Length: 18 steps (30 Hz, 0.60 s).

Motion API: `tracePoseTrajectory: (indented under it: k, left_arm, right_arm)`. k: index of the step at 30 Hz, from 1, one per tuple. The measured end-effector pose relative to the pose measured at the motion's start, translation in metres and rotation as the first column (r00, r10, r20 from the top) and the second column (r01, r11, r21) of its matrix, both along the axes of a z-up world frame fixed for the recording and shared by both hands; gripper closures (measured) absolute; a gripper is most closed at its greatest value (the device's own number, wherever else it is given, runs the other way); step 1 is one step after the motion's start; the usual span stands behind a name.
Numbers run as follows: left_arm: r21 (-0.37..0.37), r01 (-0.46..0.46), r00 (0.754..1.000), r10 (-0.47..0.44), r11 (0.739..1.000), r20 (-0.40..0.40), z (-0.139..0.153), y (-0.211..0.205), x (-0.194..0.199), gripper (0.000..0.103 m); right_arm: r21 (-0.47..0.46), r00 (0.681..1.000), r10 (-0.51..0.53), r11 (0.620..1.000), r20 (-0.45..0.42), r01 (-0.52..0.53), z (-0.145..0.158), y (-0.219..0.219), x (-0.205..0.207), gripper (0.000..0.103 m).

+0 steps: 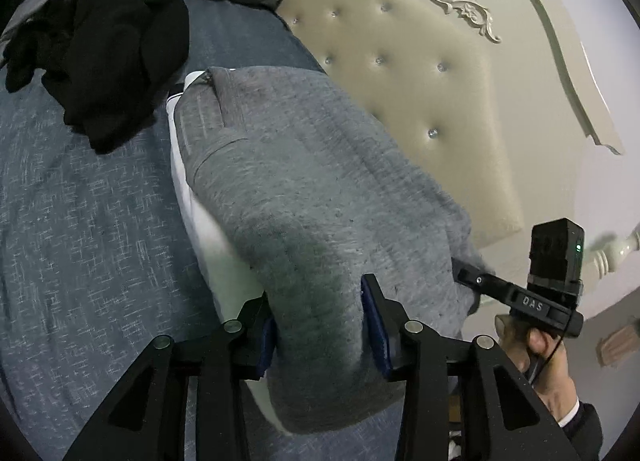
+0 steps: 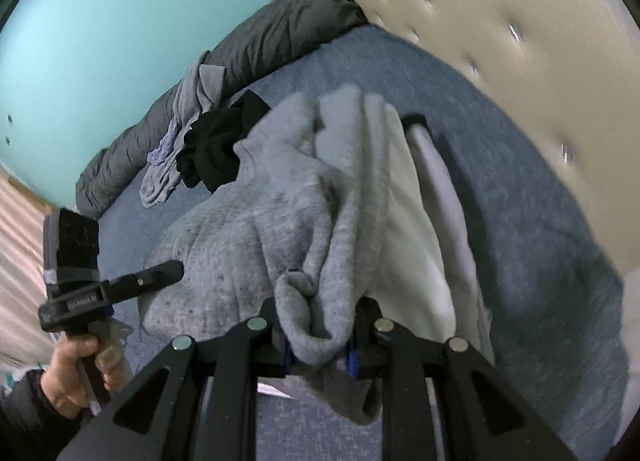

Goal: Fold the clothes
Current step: 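Lower the sweatshirt onto the stack and open both tools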

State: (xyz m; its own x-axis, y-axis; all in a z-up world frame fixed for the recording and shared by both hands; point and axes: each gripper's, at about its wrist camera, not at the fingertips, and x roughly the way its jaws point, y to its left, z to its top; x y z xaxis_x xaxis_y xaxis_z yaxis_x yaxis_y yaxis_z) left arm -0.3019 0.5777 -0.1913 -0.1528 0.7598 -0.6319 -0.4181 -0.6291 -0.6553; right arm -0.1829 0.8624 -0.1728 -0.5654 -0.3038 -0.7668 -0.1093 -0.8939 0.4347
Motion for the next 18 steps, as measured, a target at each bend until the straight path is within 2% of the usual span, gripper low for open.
tracePoseTrajectory:
  k: [2, 5, 8, 11, 14, 17, 18]
  left_arm:
    - [-0.018, -0.005, 1.0, 0.004, 1.0, -0.029, 0.01, -0.005, 0.003, 0.054]
    - [-0.042, -0.022, 0.993, 0.017, 0.999, -0.117, 0.028, -0.017, 0.007, 0.054]
    - [-0.065, -0.023, 0.979, 0.009, 0.998, -0.203, 0.044, -0.016, 0.007, 0.054]
    - [-0.086, -0.007, 0.962, -0.017, 0.996, -0.272, 0.057, -0.007, 0.006, 0.054]
    - [-0.11, 0.016, 0.954, -0.048, 0.994, -0.297, 0.056, 0.01, 0.009, 0.054]
    - [-0.143, 0.035, 0.944, -0.079, 0.989, -0.322, 0.052, 0.026, 0.013, 0.054]
    - [-0.159, 0.039, 0.94, -0.091, 0.987, -0.33, 0.049, 0.031, 0.015, 0.054]
  right_arm:
    - [-0.003, 1.0, -0.005, 1.0, 0.002, 0.005, 0.002, 0.001, 0.001, 0.079]
    - [0.069, 1.0, -0.018, 0.997, 0.008, 0.017, 0.015, 0.0, 0.001, 0.074]
    - [0.139, 0.999, -0.039, 0.989, -0.027, 0.043, 0.036, -0.002, 0.001, 0.074]
    - [0.228, 0.992, -0.06, 0.97, -0.114, 0.084, 0.067, -0.01, 0.0, 0.073]
    - [0.191, 0.985, -0.052, 0.978, -0.165, 0.083, 0.085, -0.016, -0.009, 0.073]
    - [0.227, 0.986, 0.057, 0.974, -0.157, -0.021, 0.083, -0.038, -0.029, 0.073]
    - [0.242, 0.986, 0.09, 0.969, -0.143, -0.054, 0.078, -0.045, -0.036, 0.079]
